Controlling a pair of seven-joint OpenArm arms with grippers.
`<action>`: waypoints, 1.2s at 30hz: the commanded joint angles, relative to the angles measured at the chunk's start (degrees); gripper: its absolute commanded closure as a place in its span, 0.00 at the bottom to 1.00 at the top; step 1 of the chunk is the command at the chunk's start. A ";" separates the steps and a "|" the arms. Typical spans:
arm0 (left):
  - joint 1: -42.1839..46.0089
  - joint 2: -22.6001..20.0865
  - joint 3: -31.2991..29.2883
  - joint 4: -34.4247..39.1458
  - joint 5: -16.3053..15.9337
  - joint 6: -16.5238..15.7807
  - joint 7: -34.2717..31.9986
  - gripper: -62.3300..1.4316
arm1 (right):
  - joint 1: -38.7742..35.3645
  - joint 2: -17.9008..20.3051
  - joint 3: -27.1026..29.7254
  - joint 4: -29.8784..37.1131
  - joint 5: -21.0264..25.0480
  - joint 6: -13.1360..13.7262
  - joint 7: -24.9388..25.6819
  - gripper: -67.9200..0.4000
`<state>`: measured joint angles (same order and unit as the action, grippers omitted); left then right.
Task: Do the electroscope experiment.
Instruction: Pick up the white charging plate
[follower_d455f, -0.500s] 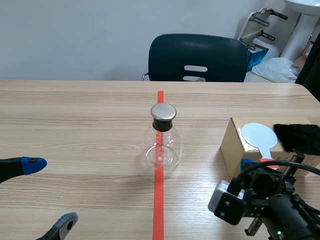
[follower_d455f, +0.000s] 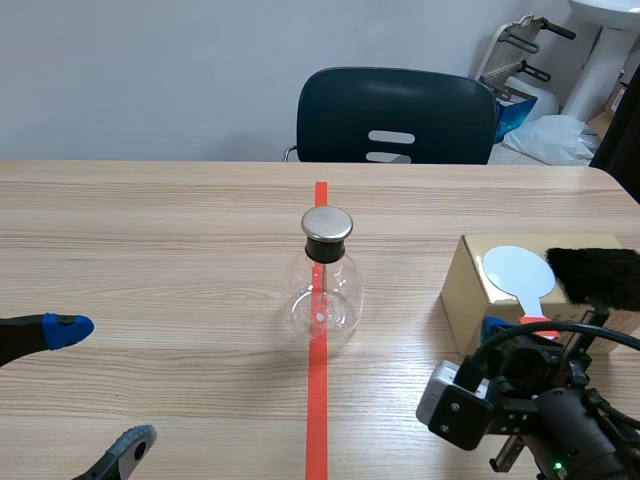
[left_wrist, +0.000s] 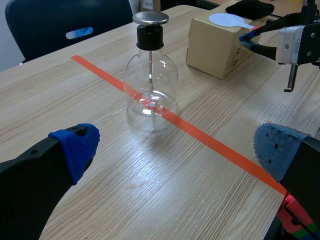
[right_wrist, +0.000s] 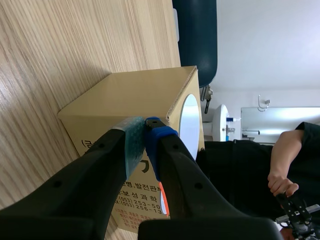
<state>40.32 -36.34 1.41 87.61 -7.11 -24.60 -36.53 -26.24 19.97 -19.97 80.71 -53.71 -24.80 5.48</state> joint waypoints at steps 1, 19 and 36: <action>-0.04 0.28 -0.26 0.48 -0.72 -0.11 -0.96 0.00 | 0.68 0.02 0.44 0.70 0.13 -0.63 0.00 0.98; -0.04 0.28 -0.26 0.48 -0.72 -0.11 -0.96 0.00 | 0.66 0.07 0.57 2.86 1.51 -0.72 -0.26 0.98; -0.04 0.28 -0.26 0.48 -0.74 -0.11 -0.96 0.00 | -4.24 3.19 6.16 15.13 3.17 -0.68 -0.81 0.98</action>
<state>40.32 -36.34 1.41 87.61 -7.11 -24.60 -36.53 -30.63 21.98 -14.76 94.15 -51.07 -24.80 4.99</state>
